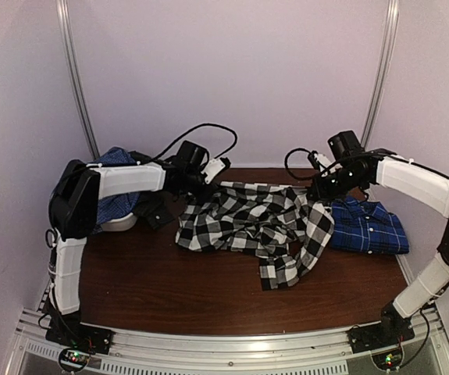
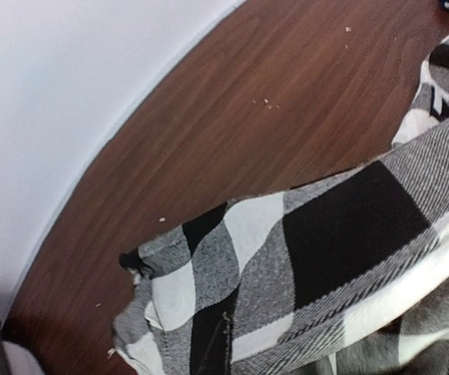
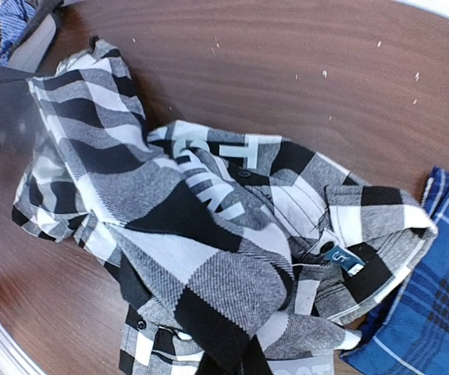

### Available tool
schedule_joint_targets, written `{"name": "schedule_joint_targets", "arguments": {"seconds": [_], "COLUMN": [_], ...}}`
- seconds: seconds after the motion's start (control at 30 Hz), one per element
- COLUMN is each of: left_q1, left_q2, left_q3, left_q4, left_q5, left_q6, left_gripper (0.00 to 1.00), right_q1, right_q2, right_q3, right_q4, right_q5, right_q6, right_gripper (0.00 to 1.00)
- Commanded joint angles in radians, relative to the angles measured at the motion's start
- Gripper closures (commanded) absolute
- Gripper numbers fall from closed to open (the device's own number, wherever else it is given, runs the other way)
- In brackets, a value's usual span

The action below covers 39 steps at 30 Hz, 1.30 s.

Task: Fold and stack the long sleeve shirts
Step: Pick up the crumpled shirt from the center of the board, then flatten out the crumpled shirt at the center of the board.

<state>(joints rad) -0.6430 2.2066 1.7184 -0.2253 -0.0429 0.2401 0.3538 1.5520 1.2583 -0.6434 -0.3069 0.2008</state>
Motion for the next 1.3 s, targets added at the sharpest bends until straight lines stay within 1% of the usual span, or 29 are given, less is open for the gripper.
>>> {"name": "schedule_joint_targets", "arguments": {"seconds": [0.0, 0.07, 0.17, 0.23, 0.33, 0.43, 0.5, 0.57, 0.67, 0.73, 0.8, 0.9, 1.0, 1.03, 1.07, 1.17, 1.27], "left_q1": [0.008, 0.008, 0.005, -0.004, -0.037, -0.094, -0.158, -0.236, -0.317, -0.349, -0.378, -0.428, -0.438, -0.438, -0.438, -0.438, -0.438], "left_q2": [-0.293, -0.371, -0.443, -0.474, -0.535, -0.62, -0.695, -0.768, -0.888, -0.955, -1.014, -1.085, -1.15, -1.173, -1.193, -1.226, -1.181], "left_q3": [0.016, 0.062, 0.205, 0.314, 0.365, 0.302, 0.228, 0.177, 0.145, 0.121, 0.085, 0.04, 0.016, 0.013, 0.012, 0.022, 0.059], "left_q4": [-0.128, -0.22, -0.35, -0.402, -0.44, -0.474, -0.481, -0.486, -0.493, -0.492, -0.493, -0.485, -0.458, -0.445, -0.43, -0.429, -0.476], "left_q5": [-0.127, -0.164, -0.17, -0.143, -0.11, -0.097, -0.125, -0.157, -0.145, -0.1, -0.052, -0.011, 0.041, 0.083, 0.083, -0.014, -0.146], "left_q6": [-0.046, -0.053, -0.064, -0.074, -0.079, -0.074, -0.078, -0.115, -0.221, -0.324, -0.403, -0.479, -0.523, -0.532, -0.535, -0.522, -0.497], "left_gripper": [1.0, 1.0, 1.0, 1.0, 1.0, 1.0, 1.0, 1.0, 1.0, 1.0, 1.0, 1.0, 1.0, 1.0, 1.0, 1.0, 1.0], "right_q1": [0.006, 0.01, 0.012, 0.015, 0.017, 0.029, 0.046, 0.06, 0.066, 0.066, 0.066, 0.066, 0.065, 0.064, 0.064, 0.063, 0.063], "right_q2": [-0.146, -0.185, -0.213, -0.217, -0.222, -0.244, -0.282, -0.331, -0.409, -0.457, -0.504, -0.561, -0.579, -0.582, -0.587, -0.585, -0.547], "right_q3": [0.169, 0.259, 0.411, 0.492, 0.574, 0.613, 0.622, 0.627, 0.672, 0.722, 0.767, 0.809, 0.856, 0.865, 0.864, 0.857, 0.852], "right_q4": [-0.08, -0.124, -0.162, -0.176, -0.201, -0.253, -0.298, -0.337, -0.392, -0.426, -0.431, -0.422, -0.46, -0.473, -0.474, -0.467, -0.48], "right_q5": [0.128, 0.17, 0.195, 0.186, 0.129, 0.061, 0.039, 0.011, -0.07, -0.163, -0.246, -0.324, -0.327, -0.319, -0.306, -0.272, -0.192], "right_q6": [-0.041, -0.057, -0.076, -0.084, -0.09, -0.097, -0.101, -0.097, -0.064, -0.03, 0.012, 0.08, 0.114, 0.12, 0.129, 0.148, 0.145], "right_gripper": [1.0, 1.0, 1.0, 1.0, 1.0, 1.0, 1.0, 1.0, 1.0, 1.0, 1.0, 1.0, 1.0, 1.0, 1.0, 1.0, 1.0]}}
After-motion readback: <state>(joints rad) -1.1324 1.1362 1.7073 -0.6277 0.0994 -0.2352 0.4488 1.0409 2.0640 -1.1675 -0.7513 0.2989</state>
